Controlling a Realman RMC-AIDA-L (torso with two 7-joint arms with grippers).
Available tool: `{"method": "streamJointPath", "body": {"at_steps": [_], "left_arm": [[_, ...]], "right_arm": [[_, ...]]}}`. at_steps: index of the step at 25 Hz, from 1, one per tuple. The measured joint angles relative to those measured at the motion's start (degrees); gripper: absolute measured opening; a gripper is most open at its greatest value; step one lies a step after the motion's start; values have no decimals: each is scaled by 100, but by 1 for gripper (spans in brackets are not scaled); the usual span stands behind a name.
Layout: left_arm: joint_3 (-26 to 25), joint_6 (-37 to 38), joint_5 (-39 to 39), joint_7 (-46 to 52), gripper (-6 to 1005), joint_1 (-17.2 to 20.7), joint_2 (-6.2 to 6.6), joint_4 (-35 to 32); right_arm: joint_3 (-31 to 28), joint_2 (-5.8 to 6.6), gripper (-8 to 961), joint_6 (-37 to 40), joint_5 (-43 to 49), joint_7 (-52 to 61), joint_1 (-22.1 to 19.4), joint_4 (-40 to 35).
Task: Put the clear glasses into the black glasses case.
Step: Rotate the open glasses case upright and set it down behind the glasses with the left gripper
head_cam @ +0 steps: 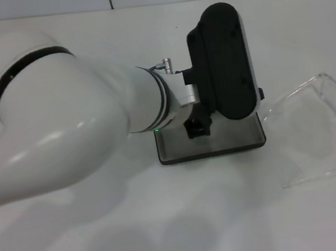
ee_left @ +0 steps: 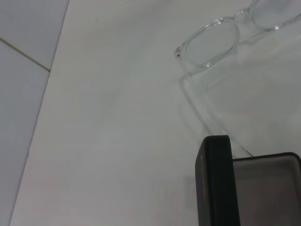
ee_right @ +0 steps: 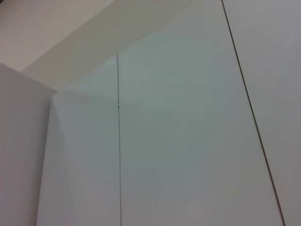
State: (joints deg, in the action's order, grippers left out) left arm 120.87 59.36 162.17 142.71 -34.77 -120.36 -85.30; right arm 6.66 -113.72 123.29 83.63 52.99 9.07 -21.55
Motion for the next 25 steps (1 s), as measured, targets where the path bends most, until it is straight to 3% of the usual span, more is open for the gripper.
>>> {"method": "streamJointPath", "body": {"at_steps": [9, 25], "left_arm": [[299, -176, -36, 76, 250, -359, -19, 386], [418, -394, 9, 108, 278, -305, -10, 429]], "right_arm": [[-14, 7, 870, 3, 4, 0, -1, 2], [-16, -1, 869, 11, -48, 0, -47, 2]]}}
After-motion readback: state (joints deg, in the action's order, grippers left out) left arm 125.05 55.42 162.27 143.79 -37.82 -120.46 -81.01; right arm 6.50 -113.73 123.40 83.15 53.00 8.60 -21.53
